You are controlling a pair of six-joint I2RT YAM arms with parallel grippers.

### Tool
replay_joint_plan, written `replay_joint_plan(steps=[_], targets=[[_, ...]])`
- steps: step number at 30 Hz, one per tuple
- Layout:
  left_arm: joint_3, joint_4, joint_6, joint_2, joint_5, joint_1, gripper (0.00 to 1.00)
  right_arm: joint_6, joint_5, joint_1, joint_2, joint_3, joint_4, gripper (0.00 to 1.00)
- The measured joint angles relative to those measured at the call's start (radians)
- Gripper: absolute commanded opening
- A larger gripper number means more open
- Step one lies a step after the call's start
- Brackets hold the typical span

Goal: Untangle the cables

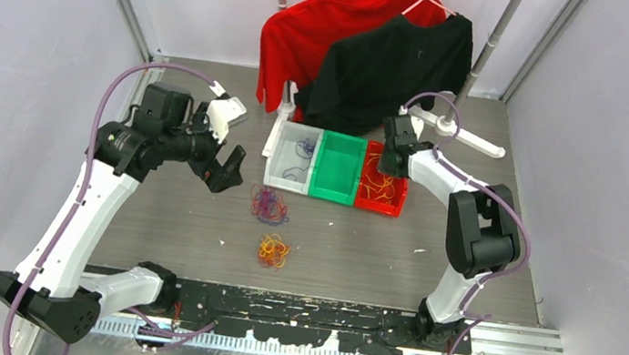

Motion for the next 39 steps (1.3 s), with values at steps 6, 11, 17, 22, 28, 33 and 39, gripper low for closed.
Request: replay_joint_plan(steps=[6, 11, 17, 22, 28, 33, 39], targets=[[-0.022, -0.002, 0.021, 0.001, 0.016, 0.000, 0.99, -0.014, 0.072, 0.015, -0.057, -0.043, 0.026, 0.37], [-0.085, 0.001, 0.028, 0.019, 0.018, 0.000, 1.00, -0.040, 0.155, 0.146, -0.257, -0.055, 0.057, 0.56], [-0.127, 0.006, 0.042, 0.077, 0.019, 0.007, 0.98, -0.045, 0.137, 0.465, -0.426, -0.140, 0.183, 0.65], [-0.154, 0.029, 0.050, 0.084, 0.026, 0.033, 0.95, -0.042, 0.003, 0.650, -0.332, -0.213, 0.245, 0.65], [-0.156, 0.042, 0.055, 0.114, 0.051, 0.072, 0.94, -0.046, -0.117, 0.668, -0.109, -0.196, 0.283, 0.61], [-0.160, 0.041, 0.077, 0.113, 0.082, 0.122, 0.93, -0.056, -0.171, 0.666, 0.046, -0.088, 0.283, 0.50], [-0.165, 0.035, 0.095, 0.111, 0.114, 0.153, 0.93, -0.080, -0.229, 0.700, 0.146, 0.059, 0.277, 0.50]])
